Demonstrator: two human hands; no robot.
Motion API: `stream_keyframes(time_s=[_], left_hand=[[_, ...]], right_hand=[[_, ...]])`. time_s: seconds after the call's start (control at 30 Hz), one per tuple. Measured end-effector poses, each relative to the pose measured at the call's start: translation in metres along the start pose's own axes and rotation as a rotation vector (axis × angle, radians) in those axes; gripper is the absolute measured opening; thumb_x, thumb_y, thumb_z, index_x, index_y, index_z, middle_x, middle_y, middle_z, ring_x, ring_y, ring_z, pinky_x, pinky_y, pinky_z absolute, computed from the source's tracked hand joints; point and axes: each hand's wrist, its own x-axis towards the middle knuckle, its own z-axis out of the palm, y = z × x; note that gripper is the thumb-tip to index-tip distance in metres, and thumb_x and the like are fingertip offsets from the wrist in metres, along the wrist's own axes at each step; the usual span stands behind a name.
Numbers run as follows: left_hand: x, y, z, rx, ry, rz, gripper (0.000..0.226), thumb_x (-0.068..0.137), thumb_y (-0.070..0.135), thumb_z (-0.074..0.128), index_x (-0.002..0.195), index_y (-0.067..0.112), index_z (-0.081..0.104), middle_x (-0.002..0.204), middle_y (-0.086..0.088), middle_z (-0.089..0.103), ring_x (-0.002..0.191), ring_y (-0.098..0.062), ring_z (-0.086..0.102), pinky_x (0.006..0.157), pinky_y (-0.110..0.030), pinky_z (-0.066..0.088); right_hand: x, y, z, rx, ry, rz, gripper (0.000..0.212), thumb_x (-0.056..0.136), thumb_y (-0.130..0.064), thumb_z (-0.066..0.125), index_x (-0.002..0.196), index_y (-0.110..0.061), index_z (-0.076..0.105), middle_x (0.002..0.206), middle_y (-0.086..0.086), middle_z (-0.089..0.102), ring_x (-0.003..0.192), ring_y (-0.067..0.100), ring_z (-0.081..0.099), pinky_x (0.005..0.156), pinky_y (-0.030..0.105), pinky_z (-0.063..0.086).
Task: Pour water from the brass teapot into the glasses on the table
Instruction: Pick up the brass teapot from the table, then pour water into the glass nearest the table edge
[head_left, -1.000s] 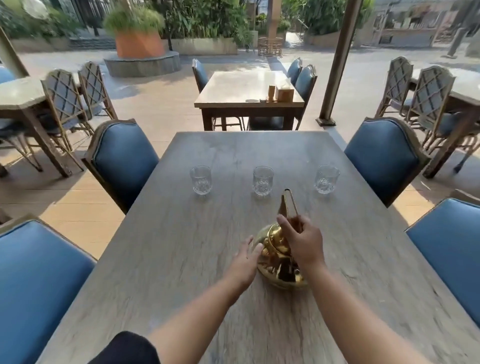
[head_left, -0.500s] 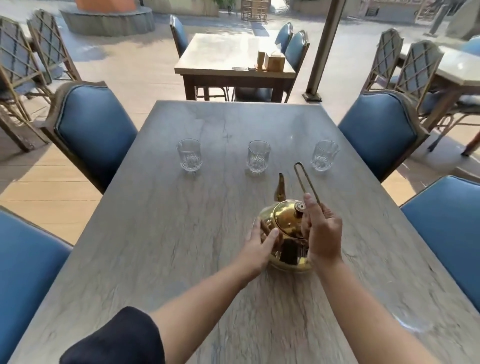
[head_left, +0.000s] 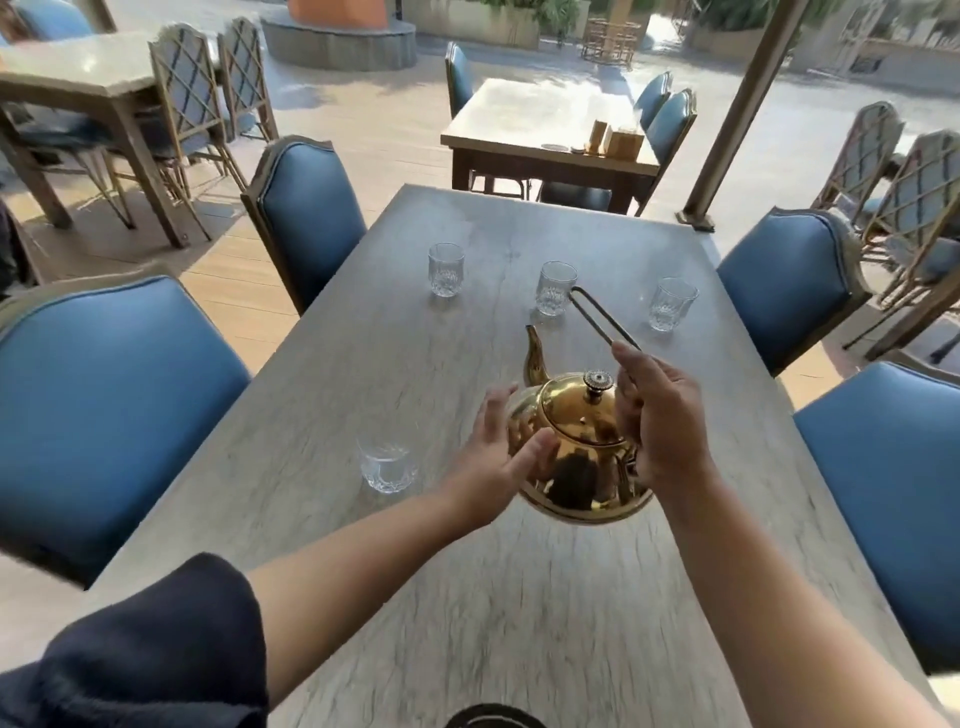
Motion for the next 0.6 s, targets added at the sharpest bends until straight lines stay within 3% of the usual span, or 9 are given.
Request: stream_keyframes(time_s=[0.13,0.23,0.47,0.6], left_hand=[[-0.045,0.009,-0.009,0.164,0.002,0.129,0.063,0.087,0.055,0.038,0.140,0.050,0.004,0.156,0.015,-0.007,0.135,0.000,0.006,0.115,-0.044,0.007],[-0.068,0.008,-0.015,0.322,-0.011,0.167,0.064,0.088,0.055,0.035,0.139,0.049,-0.003,0.147,0.025,-0.017,0.135,0.005,-0.010,0.113,-0.040,-0.004],[-0.101,-0.011,-0.039,0.496,-0.140,0.182,0.065,0.092,0.056,0.035,0.146,0.043,0.000,0.149,0.028,-0.014,0.136,0.006,-0.018,0.109,-0.030,-0.018],[-0.106,-0.020,-0.053,0.511,-0.199,0.192,0.069,0.091,0.058,0.034,0.146,0.042,-0.004,0.152,0.024,-0.014,0.138,0.003,-0.014,0.110,-0.032,-0.017]], right_hand=[[-0.029,-0.011,0.009,0.013,-0.107,0.063,0.044,0.087,-0.024,0.059,0.049,-0.018,0.037,0.037,-0.010,0.029,0.030,0.005,0.021,0.032,0.015,0.020],[-0.046,-0.015,0.019,-0.046,-0.183,0.091,0.046,0.090,-0.021,0.056,0.049,-0.016,0.037,0.036,-0.009,0.029,0.029,0.005,0.020,0.031,0.014,0.020],[-0.060,-0.015,0.052,-0.131,-0.264,0.189,0.049,0.091,-0.025,0.055,0.045,-0.020,0.038,0.037,-0.007,0.028,0.030,0.007,0.018,0.031,0.014,0.018],[-0.061,-0.016,0.072,-0.232,-0.256,0.211,0.050,0.091,-0.027,0.055,0.043,-0.021,0.040,0.036,-0.008,0.030,0.030,0.006,0.019,0.030,0.016,0.019]])
